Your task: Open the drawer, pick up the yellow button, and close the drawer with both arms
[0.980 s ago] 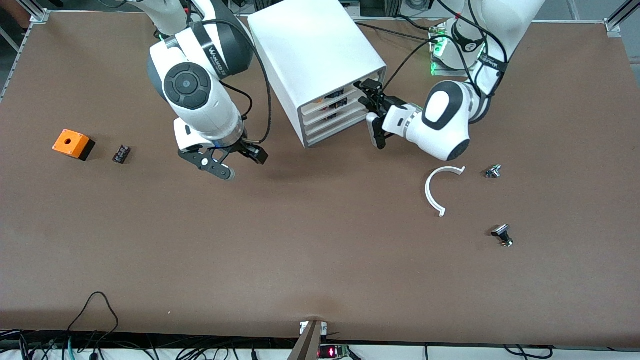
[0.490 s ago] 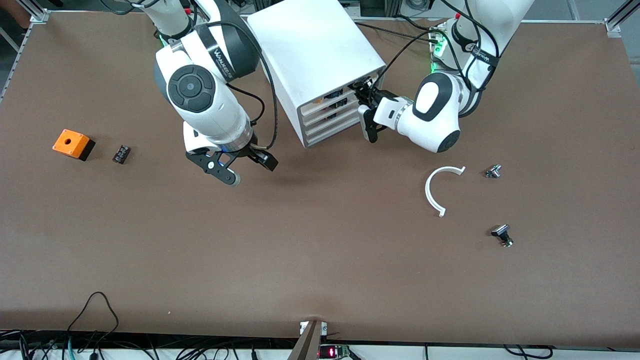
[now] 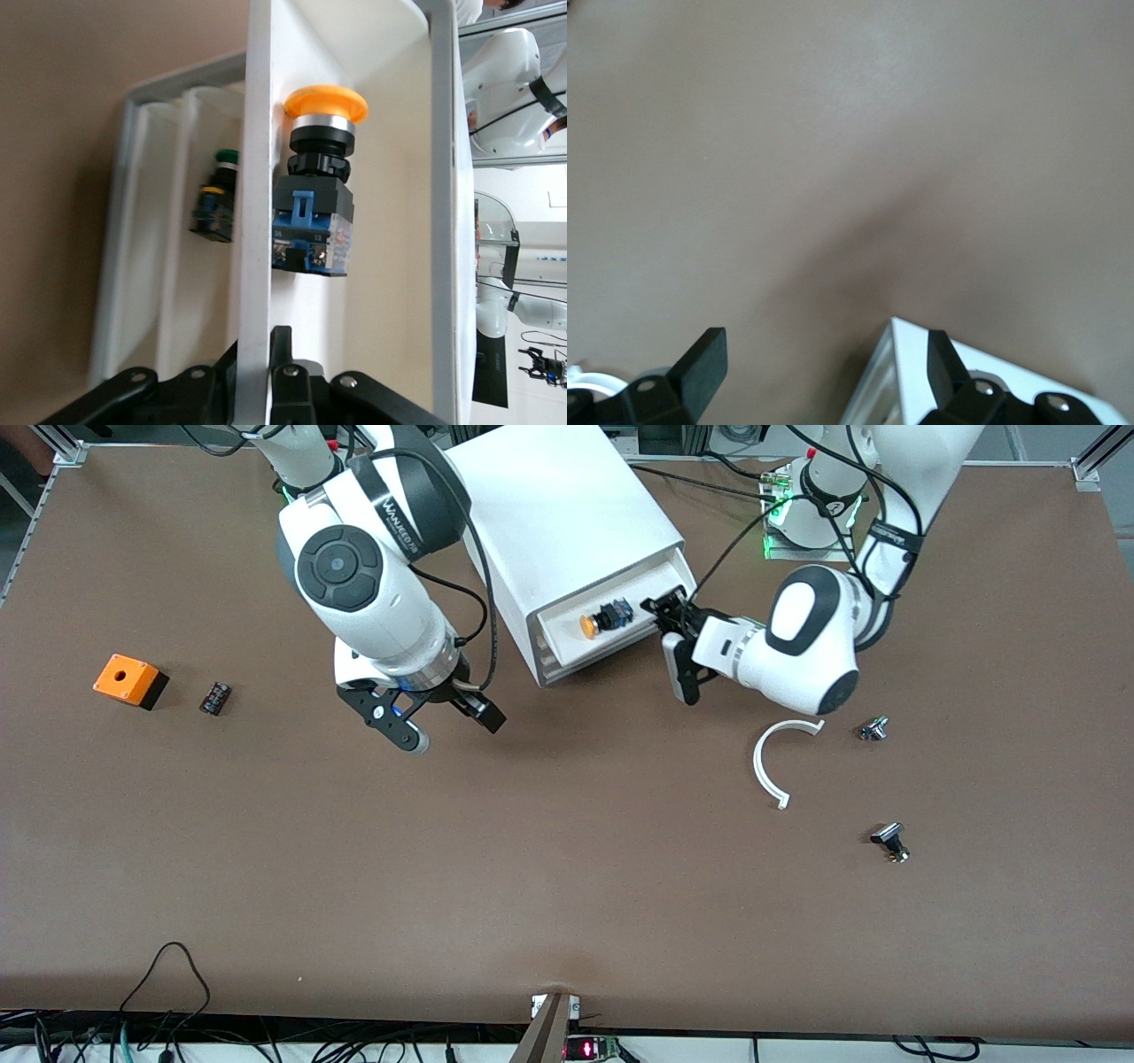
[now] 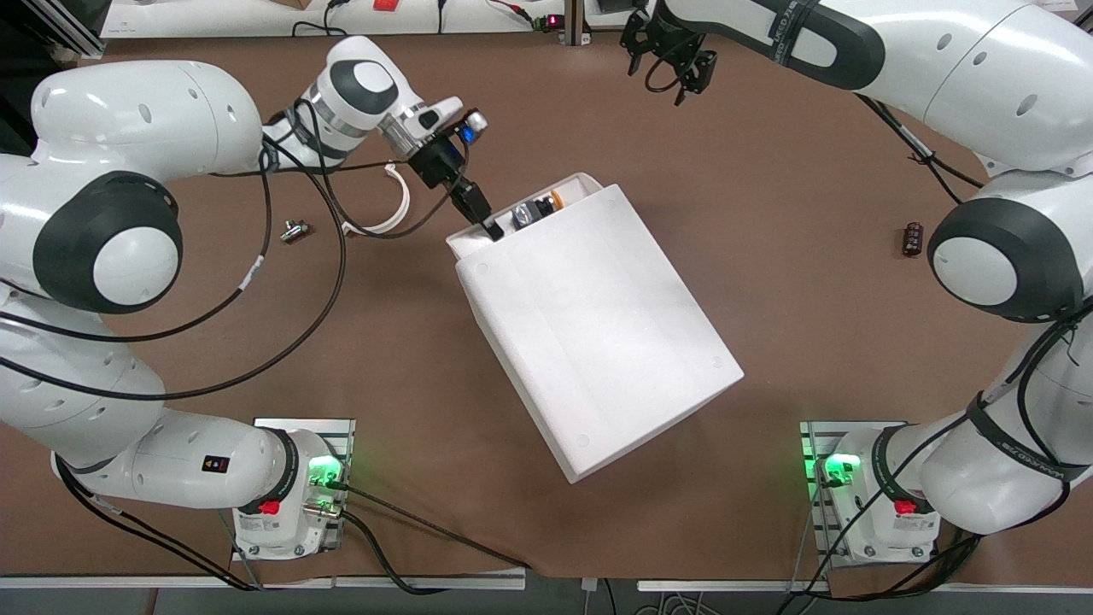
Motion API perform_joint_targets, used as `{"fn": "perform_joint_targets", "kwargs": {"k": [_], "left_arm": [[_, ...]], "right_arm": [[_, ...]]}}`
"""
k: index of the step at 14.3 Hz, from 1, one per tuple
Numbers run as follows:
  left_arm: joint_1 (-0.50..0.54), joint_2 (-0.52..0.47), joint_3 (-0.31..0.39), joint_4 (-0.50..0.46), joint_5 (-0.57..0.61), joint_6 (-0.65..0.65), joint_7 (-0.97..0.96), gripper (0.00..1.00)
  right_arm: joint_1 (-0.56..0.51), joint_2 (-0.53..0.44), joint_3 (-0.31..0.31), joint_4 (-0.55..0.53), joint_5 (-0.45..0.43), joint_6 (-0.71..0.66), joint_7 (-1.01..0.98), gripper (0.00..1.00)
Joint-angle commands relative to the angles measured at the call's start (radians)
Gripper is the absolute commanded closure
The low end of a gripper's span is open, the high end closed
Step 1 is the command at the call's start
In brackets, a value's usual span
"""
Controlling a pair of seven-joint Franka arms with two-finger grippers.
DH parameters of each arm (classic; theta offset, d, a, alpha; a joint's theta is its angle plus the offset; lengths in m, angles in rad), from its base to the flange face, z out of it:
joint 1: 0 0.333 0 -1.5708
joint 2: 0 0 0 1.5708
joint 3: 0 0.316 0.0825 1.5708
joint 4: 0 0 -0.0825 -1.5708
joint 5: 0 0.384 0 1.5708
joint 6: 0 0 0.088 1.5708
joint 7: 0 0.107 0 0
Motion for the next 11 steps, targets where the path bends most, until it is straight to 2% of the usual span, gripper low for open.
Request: {"fn": "perform_joint_targets", "kwargs": {"k": [1, 6, 7, 8, 11], "left_arm": [[0.034, 0.091, 0.006, 0.117, 0.108, 0.036, 0.001, 1.00], [0.096, 0.157, 0.013, 0.272, 0.220, 0.034, -0.001, 1.00], [0.100, 0.160, 0.013, 0.291, 0.239, 0.027, -0.001, 0.85], [0.102, 0.160, 0.012, 0.294, 0.250, 0.021, 0.002, 0.01], [0.110, 0.151, 0.017, 0.302, 0.263, 0.002, -0.001, 0.00]], "right_arm": [[0.045, 0.078, -0.004, 0.129, 0.011, -0.015, 0.118, 0.00], [0.146, 0.141, -0.008, 0.202, 0.008, 0.007, 0.345, 0.00], [0.165, 0.151, -0.008, 0.213, 0.007, 0.017, 0.377, 0.00], [0.179, 0.159, -0.008, 0.216, 0.007, 0.037, 0.405, 0.00], [0.220, 0.176, -0.008, 0.216, 0.007, 0.117, 0.462, 0.00]]}}
